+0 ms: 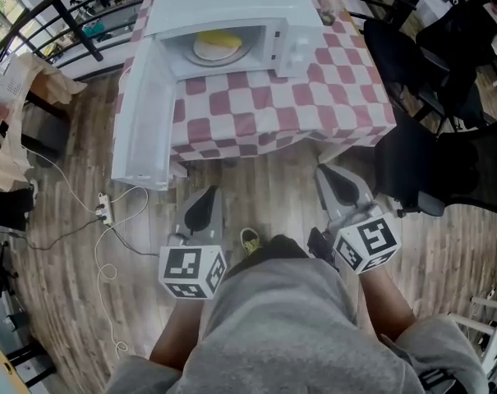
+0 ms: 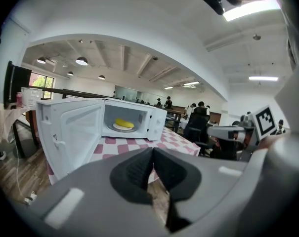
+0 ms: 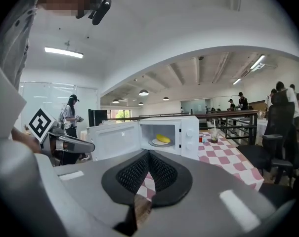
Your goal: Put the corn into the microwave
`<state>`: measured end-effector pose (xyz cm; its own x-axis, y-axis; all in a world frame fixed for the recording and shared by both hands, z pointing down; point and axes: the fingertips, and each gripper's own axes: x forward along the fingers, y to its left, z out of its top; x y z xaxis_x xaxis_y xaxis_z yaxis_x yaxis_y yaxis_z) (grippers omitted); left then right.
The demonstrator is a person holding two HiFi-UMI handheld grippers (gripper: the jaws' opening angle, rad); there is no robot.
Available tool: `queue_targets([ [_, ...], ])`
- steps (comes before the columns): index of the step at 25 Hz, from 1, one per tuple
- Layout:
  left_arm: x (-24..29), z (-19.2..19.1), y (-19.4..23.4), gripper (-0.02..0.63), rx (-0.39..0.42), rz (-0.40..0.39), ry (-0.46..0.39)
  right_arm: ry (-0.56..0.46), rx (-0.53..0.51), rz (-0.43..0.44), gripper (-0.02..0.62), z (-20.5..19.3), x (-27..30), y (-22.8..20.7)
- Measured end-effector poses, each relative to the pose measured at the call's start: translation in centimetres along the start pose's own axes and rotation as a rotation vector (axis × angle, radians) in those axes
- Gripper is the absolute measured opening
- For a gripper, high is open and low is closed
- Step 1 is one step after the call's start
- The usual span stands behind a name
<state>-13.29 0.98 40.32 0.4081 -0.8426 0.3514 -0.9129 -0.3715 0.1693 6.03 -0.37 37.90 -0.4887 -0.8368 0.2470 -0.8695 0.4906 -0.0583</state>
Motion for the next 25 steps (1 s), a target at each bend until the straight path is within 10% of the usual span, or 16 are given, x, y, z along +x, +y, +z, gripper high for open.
queue_targets([
  [25, -15.0, -7.5, -16.2, 0.011, 0.039, -0.067, -0.006, -0.002, -0.013, -0.082, -0.002, -5.9, -22.1, 3.5],
])
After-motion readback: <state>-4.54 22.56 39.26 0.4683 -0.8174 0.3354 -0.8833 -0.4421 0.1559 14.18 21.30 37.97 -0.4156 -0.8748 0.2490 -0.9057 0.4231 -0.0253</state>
